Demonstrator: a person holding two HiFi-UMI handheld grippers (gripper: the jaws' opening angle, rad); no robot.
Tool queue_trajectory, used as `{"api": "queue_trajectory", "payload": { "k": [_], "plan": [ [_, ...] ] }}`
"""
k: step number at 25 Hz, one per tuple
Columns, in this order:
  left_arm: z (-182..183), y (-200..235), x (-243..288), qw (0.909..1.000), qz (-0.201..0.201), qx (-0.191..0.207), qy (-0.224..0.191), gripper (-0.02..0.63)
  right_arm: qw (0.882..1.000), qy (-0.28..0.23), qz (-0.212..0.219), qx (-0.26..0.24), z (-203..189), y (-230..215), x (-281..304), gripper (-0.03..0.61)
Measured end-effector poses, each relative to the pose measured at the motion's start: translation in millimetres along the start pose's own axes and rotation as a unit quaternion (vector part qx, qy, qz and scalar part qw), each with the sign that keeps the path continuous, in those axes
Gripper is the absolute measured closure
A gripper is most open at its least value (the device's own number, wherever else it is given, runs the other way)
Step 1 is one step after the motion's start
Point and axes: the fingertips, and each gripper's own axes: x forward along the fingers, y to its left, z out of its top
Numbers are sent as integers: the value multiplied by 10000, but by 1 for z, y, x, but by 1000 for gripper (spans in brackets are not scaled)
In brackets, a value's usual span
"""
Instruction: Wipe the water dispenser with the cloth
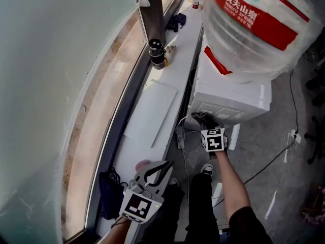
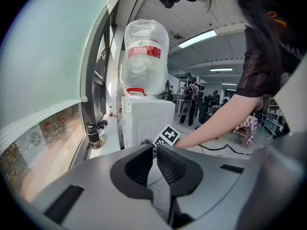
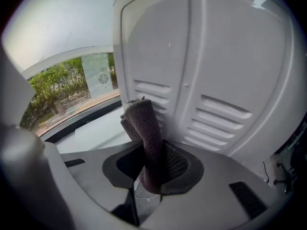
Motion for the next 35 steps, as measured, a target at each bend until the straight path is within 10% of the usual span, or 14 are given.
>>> {"api": "queue_trajectory", "payload": {
  "k": [19,35],
  "plan": [
    [21,-32,65,9984,-533,202,-49,586,9949,420,-914,-25,-72,-160,-75,477],
    [-22,-2,74,10000,-2,57,12,586,9933,600,659,-738,-105,29,32,477]
  ]
}}
